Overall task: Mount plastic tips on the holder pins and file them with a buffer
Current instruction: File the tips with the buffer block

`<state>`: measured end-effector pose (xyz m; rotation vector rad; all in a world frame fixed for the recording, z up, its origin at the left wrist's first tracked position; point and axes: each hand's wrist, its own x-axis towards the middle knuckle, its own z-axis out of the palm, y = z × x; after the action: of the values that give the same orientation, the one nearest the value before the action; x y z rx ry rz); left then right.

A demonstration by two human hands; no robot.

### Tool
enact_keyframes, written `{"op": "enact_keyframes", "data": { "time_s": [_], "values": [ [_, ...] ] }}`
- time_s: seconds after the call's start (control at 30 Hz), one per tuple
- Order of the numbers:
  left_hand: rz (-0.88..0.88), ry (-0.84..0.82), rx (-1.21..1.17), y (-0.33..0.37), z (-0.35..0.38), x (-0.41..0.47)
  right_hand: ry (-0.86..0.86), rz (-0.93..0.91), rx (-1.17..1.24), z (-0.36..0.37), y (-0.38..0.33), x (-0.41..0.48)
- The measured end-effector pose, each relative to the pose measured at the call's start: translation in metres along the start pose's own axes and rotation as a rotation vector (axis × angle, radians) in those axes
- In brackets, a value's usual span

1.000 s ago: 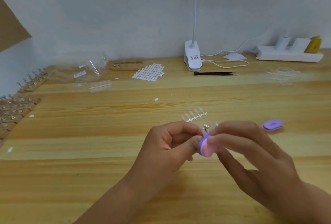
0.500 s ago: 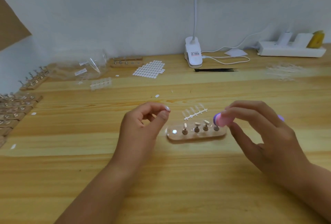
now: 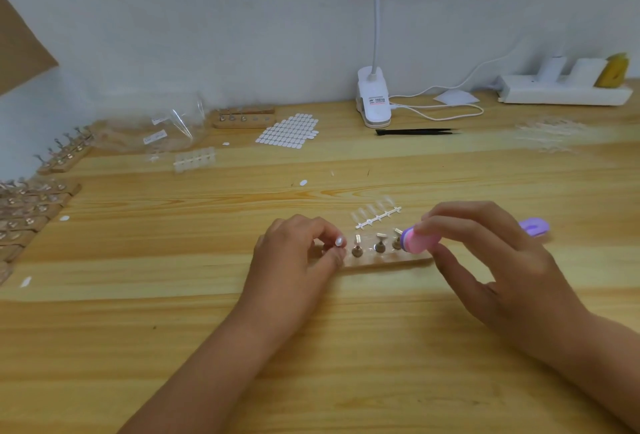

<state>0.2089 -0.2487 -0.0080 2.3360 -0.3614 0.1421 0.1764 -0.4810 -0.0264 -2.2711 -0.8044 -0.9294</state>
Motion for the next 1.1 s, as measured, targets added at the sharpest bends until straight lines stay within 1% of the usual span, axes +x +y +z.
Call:
{"op": "enact_keyframes", "data": {
  "time_s": [0.1, 0.3, 0.5, 0.57, 0.63, 0.7, 0.77, 0.87, 0.97, 1.03, 1.1],
  "values": [
    [0.031, 0.011, 0.121, 0.001, 0.001, -0.001, -0.007, 0.012, -0.003, 0.001, 0.0, -0.001],
    [0.038, 0.045, 0.077, -0.001, 0.002, 0.001, -0.033, 0.019, 0.02, 0.001, -0.001, 0.0],
    [0.022, 0.023, 0.026, -0.006, 0.002, 0.004, -0.032, 0.061, -0.011, 0.002, -0.003, 0.0],
    [0.037, 0.028, 0.045, -0.006, 0.004, 0.003, 0.017, 0.147, -0.052, 0.002, -0.002, 0.002],
    [0.06, 0.038, 0.069, -0.004, 0.008, 0.004, 0.068, 0.305, -0.084, 0.0, 0.001, 0.003],
    [0.101, 0.057, 0.051, -0.002, 0.011, 0.005, 0.07, 0.437, -0.079, 0.0, 0.004, 0.003],
    [0.133, 0.064, 0.042, 0.0, 0.013, 0.008, 0.036, 0.49, -0.081, 0.001, 0.006, 0.002],
    [0.18, 0.082, 0.091, 0.0, 0.014, 0.007, -0.026, 0.455, -0.096, 0.004, 0.004, 0.002],
    [0.335, 0.178, 0.231, 0.003, 0.014, 0.004, -0.036, 0.427, -0.108, 0.005, 0.003, 0.001],
    [0.42, 0.276, 0.177, 0.007, 0.013, 0.001, -0.012, 0.404, -0.094, 0.003, 0.002, 0.002],
    [0.385, 0.317, -0.021, 0.013, 0.01, -0.004, 0.033, 0.384, -0.034, 0.001, -0.002, 0.004]
  ]
}}
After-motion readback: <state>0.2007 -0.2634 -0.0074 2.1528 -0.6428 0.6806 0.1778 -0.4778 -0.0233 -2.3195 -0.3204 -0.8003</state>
